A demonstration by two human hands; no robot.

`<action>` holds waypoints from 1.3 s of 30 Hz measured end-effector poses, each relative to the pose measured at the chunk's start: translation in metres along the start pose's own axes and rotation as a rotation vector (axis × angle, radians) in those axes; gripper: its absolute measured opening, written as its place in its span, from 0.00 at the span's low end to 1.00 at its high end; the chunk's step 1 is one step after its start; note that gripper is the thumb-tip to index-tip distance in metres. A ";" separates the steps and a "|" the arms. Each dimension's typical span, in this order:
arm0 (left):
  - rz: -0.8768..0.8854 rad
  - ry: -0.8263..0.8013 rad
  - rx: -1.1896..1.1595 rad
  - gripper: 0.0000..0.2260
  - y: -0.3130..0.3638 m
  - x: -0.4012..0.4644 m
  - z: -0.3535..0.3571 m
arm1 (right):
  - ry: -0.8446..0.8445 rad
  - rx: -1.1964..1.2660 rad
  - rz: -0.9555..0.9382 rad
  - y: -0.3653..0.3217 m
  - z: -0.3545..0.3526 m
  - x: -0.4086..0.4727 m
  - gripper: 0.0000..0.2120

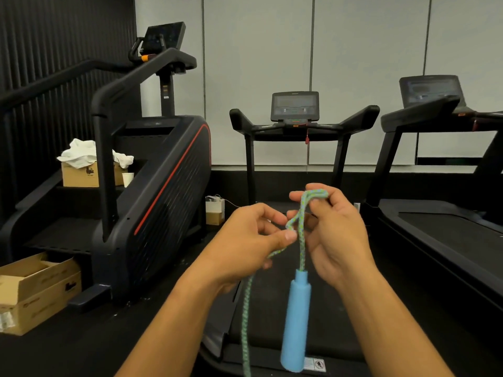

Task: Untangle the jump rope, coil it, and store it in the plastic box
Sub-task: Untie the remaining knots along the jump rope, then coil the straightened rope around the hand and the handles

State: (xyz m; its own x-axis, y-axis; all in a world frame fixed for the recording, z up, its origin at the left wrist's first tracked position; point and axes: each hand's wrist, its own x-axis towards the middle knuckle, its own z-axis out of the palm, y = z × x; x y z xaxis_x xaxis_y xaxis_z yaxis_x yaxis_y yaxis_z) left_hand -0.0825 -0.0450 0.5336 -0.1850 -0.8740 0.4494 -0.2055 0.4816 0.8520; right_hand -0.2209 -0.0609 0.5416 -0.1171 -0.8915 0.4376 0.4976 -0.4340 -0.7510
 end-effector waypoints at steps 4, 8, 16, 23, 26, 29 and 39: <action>-0.032 0.092 -0.079 0.04 0.000 0.002 -0.007 | -0.029 0.036 0.110 -0.004 -0.006 0.001 0.10; 0.025 0.212 -0.120 0.03 -0.003 0.006 -0.007 | -0.225 -0.044 0.354 -0.002 -0.005 -0.002 0.18; 0.254 0.336 0.107 0.02 -0.002 0.008 -0.021 | -0.353 -0.781 -0.052 -0.015 -0.029 0.007 0.05; 0.129 0.152 0.424 0.13 -0.014 0.005 -0.034 | 0.123 -0.773 -0.466 -0.019 -0.056 0.035 0.09; 0.212 0.314 0.160 0.14 -0.014 0.011 -0.037 | -0.002 -1.085 -0.419 -0.022 -0.064 0.035 0.14; 0.291 0.496 0.065 0.15 -0.009 0.013 -0.036 | -0.476 -1.128 -0.059 -0.022 -0.061 0.024 0.09; 0.379 0.561 0.182 0.06 -0.008 0.011 -0.044 | -0.520 -1.060 -0.002 -0.034 -0.050 0.010 0.11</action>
State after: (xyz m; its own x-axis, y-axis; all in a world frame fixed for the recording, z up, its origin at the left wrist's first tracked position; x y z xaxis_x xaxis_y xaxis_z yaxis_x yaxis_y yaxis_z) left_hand -0.0411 -0.0617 0.5435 0.2381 -0.5216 0.8193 -0.3915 0.7205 0.5724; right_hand -0.2819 -0.0611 0.5467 0.3692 -0.8368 0.4043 -0.4932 -0.5451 -0.6779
